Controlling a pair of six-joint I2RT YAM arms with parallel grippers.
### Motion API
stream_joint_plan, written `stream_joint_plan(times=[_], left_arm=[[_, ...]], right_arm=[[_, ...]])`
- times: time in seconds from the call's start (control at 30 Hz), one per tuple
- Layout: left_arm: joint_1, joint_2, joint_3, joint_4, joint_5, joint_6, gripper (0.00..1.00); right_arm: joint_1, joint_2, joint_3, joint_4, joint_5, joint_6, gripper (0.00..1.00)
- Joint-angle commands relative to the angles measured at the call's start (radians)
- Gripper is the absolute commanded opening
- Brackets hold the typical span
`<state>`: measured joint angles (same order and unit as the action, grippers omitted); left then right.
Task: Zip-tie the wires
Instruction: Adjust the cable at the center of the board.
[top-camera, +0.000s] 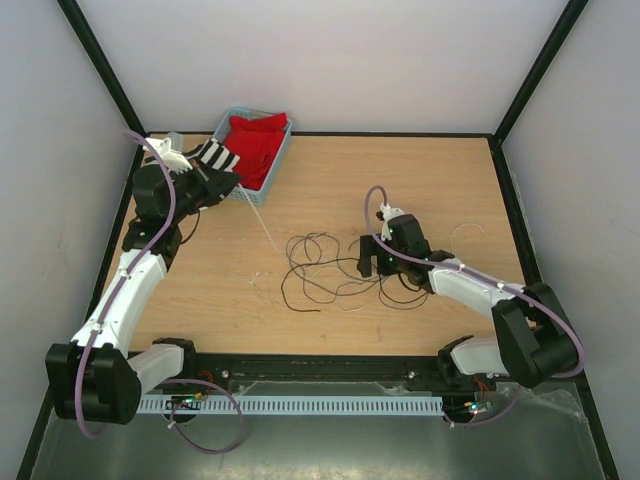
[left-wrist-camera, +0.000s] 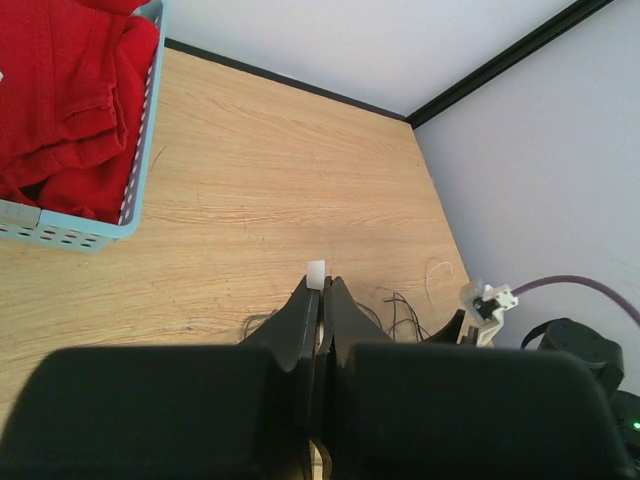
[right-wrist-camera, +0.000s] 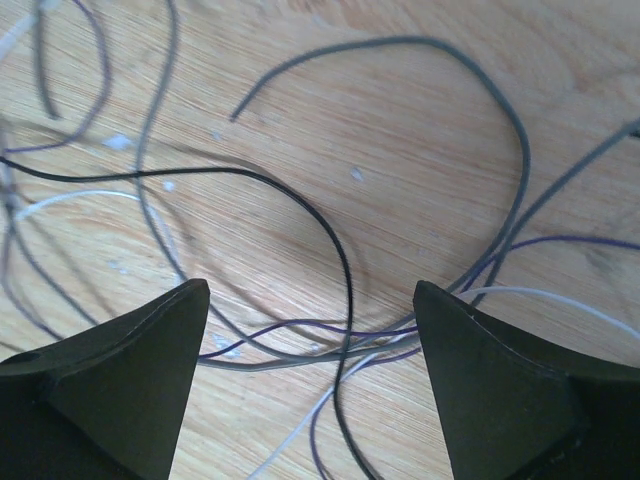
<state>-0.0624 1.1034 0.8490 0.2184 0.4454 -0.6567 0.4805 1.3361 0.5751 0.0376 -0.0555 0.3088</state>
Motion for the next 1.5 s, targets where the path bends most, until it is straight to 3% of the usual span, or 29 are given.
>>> stream_joint_plan(times=[0.0, 0.23, 0.5, 0.67, 0.8, 1.0, 1.23, 1.47], left_arm=[[0.004, 0.001, 0.015, 0.041, 0.023, -0.006, 0.00], [0.002, 0.007, 0.037, 0.062, 0.087, -0.015, 0.00], [-0.027, 0.150, 0.116, 0.200, 0.280, -0.047, 0.00], [-0.028, 0.157, 0.111, 0.213, 0.252, -0.049, 0.00], [-0.016, 0.131, 0.093, 0.215, 0.194, -0.085, 0.00], [0.034, 0.087, 0.061, 0.214, 0.127, -0.145, 0.00], [0.141, 0.002, -0.009, 0.214, 0.097, -0.204, 0.00], [0.159, -0.037, -0.028, 0.213, 0.105, -0.215, 0.00]], right_arm=[[-0.003, -0.051, 0.088, -0.009, -0.095, -0.017, 0.94], [-0.003, 0.006, 0.201, -0.039, -0.174, -0.042, 0.94], [-0.005, -0.170, 0.129, -0.004, -0.126, -0.114, 0.94], [0.008, -0.146, 0.182, -0.114, -0.385, -0.121, 0.89], [0.116, -0.124, 0.191, -0.171, -0.506, -0.129, 0.85], [0.298, -0.073, 0.135, -0.104, -0.453, -0.145, 0.83], [0.374, 0.096, 0.167, -0.055, -0.400, -0.227, 0.77], [0.437, 0.244, 0.259, -0.104, -0.369, -0.295, 0.73]])
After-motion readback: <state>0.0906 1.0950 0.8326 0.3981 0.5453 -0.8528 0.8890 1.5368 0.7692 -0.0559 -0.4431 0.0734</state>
